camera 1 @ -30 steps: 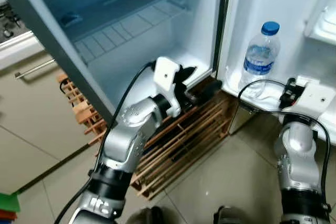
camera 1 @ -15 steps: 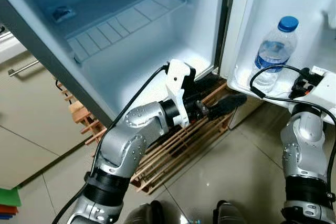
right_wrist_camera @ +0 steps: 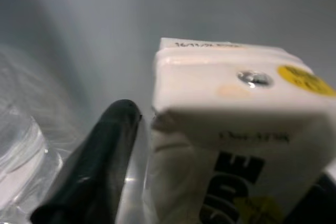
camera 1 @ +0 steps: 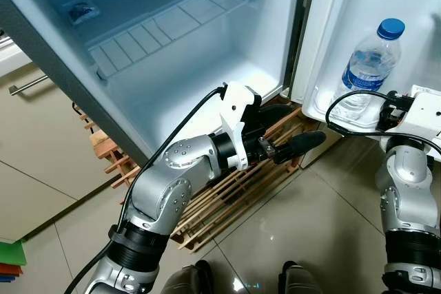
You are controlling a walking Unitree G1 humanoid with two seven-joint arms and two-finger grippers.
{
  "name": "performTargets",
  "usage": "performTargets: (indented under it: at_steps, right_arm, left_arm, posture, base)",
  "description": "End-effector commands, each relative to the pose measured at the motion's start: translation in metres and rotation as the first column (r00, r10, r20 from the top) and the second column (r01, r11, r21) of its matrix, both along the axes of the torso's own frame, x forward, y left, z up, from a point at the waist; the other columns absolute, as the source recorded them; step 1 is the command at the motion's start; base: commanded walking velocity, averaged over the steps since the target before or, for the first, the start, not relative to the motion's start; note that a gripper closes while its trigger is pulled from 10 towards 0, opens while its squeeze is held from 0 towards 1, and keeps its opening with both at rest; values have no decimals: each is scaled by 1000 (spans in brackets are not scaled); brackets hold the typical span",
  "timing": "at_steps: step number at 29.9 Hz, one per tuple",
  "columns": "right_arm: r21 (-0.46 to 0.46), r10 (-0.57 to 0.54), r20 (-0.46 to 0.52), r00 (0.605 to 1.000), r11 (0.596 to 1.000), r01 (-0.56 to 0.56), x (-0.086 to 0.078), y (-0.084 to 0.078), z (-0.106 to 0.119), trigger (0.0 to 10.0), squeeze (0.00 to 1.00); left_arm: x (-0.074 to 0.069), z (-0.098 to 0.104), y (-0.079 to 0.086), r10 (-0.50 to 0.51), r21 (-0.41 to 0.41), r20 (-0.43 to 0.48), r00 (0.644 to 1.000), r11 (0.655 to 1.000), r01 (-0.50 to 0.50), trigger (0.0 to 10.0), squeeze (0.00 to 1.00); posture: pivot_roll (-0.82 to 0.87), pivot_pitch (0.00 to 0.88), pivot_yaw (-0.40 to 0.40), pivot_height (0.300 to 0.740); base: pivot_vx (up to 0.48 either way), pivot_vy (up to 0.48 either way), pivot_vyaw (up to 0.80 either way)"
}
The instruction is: Restocking fridge
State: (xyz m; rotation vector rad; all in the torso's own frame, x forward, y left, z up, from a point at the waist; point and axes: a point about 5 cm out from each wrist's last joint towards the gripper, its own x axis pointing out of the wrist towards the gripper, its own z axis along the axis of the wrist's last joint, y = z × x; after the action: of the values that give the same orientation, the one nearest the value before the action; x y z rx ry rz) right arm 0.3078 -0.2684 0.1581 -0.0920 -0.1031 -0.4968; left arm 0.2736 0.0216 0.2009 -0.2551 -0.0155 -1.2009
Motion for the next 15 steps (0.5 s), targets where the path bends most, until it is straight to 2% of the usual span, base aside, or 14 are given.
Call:
performTargets:
  at_steps: [1, 10, 15]
  right_arm:
    - [13, -20, -133, 991, 1000, 22, -8, -3, -26, 10000, 1000]
    - [-51, -81, -140, 987, 996, 75, -23, 0, -13, 10000, 1000]
    - [-45, -68, -140, 988, 997, 63, -30, 14, -4, 10000, 1000]
  left_arm:
    - [-1, 1, 2, 11, -7, 7, 1000, 1000, -11, 10000, 0]
    - [-1, 0, 4, 11, -5, 17, 1000, 1000, -11, 10000, 0]
    - [-1, -2, 3, 9, -7, 13, 1000, 1000, -9, 10000, 0]
  posture:
    - [-86, 224, 152, 740]
    - [-98, 218, 145, 740]
    - [-118, 202, 133, 740]
  base:
    - [0, 0, 0]
    - [0, 0, 0]
    - [0, 0, 0]
